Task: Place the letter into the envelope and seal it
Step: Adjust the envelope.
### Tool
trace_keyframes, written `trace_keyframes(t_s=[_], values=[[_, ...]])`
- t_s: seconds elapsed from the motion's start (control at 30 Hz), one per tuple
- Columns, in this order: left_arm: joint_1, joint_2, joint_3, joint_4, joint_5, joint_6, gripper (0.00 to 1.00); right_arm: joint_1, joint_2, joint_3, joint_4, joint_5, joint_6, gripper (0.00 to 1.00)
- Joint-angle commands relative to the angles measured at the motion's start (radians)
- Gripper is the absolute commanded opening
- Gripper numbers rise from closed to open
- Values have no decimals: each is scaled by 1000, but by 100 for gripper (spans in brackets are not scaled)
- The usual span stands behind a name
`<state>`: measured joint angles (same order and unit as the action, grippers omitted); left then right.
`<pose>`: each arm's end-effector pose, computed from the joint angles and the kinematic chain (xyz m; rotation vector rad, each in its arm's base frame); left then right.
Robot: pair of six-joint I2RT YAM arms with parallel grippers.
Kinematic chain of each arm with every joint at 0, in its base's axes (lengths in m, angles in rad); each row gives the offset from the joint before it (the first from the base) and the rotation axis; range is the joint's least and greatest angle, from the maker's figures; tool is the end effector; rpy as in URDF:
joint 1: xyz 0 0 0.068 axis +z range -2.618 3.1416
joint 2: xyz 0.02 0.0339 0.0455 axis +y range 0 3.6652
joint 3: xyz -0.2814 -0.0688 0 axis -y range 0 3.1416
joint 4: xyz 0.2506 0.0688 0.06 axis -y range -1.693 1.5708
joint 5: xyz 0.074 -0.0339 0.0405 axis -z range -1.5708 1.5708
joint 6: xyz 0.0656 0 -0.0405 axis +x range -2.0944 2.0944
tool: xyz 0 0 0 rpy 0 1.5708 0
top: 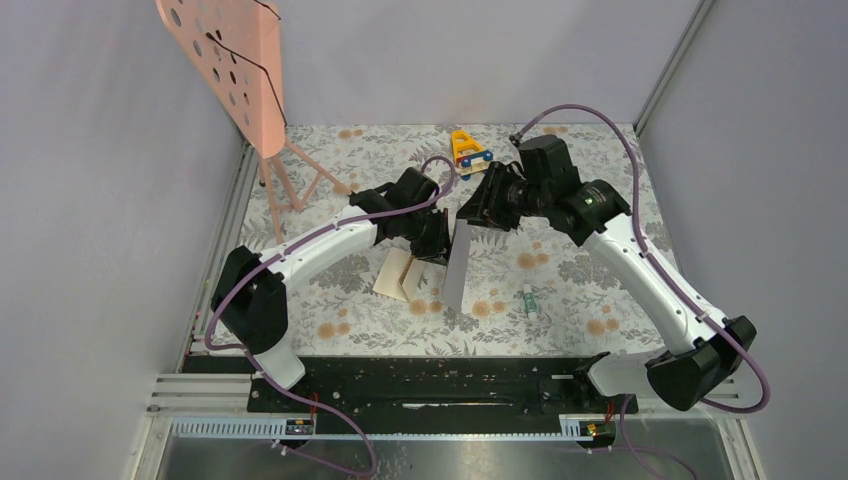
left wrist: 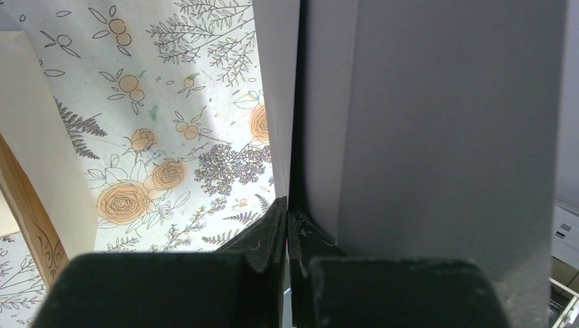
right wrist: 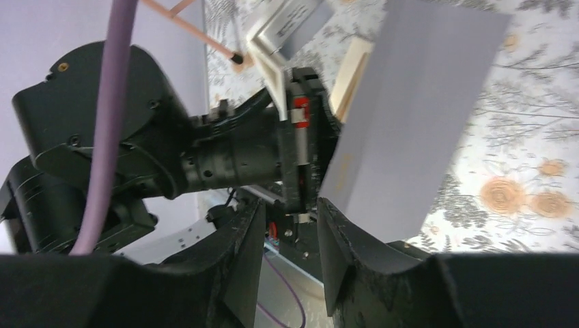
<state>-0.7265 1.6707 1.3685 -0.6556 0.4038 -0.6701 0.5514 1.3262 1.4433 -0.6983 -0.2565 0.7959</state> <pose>0.2688 -0.2733 0.2663 0.2561 2.7493 -0.9926 0.2542 0.1759 0.3999 0.1227 2.3218 1.0145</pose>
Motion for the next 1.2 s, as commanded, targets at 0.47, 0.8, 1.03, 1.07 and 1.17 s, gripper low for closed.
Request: trace_keyframes(t_s=[0.47,0.8,1.03,1.07,1.17], values=[[0,-48,50,10,-22,11,0,50,117,-29,175,-124,98,41],[0,-56,56,12,-10,9,0,49,106,-96,78,1,61,40],[0,-65,58,16,-6,10,0,49,123,-91,-3,98,30,40],[0,-68,56,16,-7,10,0,50,127,-86,-23,119,23,41],[1,-75,51,16,-8,10,0,50,134,-76,-59,157,-1,44]])
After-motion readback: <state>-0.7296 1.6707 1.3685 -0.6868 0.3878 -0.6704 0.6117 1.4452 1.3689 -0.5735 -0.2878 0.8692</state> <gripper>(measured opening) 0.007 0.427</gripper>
